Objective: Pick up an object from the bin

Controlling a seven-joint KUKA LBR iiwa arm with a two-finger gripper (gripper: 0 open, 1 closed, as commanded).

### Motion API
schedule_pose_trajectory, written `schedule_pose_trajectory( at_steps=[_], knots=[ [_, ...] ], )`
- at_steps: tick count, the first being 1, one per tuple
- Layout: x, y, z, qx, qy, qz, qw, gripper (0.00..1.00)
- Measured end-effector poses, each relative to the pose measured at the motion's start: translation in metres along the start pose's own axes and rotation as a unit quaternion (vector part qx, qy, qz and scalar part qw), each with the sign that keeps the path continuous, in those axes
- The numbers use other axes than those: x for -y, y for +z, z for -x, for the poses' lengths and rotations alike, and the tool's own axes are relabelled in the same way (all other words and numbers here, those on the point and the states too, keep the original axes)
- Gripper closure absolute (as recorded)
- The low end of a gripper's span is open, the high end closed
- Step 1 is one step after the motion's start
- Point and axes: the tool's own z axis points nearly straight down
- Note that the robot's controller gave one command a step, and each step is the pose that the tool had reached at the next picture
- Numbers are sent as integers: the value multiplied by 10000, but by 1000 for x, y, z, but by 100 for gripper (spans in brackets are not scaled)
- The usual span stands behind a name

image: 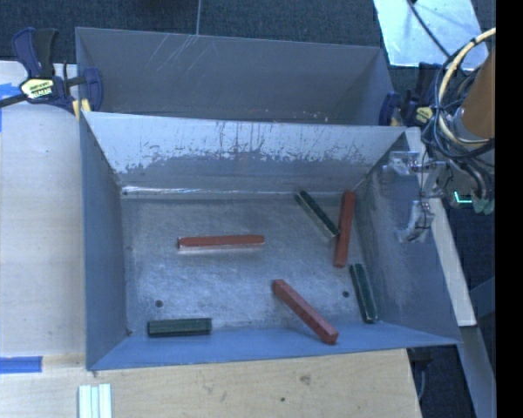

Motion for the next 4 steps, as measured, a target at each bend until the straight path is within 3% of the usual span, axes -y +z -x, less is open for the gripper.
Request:
schedule_pose_trajectory(
  at_steps=[1, 2, 3, 4],
  knots=[
    [-20, 162, 33, 61, -2943, -21, 9557, 0],
    [-19, 132, 26, 49, -5125, -14, 8587, 0],
    [-22, 119, 39, 44, -5433, -24, 8395, 0],
    [-16, 158, 55, 48, -6503, -7, 7597, 0]
  ],
)
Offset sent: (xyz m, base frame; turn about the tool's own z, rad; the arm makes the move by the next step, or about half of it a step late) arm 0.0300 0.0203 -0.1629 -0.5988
